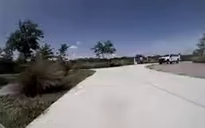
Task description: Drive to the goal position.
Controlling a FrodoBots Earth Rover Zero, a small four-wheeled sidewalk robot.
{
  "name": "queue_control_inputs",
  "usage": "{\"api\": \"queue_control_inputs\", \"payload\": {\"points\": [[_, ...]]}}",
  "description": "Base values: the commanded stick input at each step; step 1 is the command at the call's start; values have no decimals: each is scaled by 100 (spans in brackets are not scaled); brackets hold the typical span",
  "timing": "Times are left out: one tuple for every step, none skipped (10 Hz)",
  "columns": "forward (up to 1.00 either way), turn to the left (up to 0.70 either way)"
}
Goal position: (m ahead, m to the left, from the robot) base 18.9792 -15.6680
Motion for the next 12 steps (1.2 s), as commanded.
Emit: {"api": "queue_control_inputs", "payload": {"points": [[85,0],[85,0],[85,0],[85,0],[85,0],[85,0],[85,0],[85,0],[85,0],[85,0],[85,0],[85,0]]}}
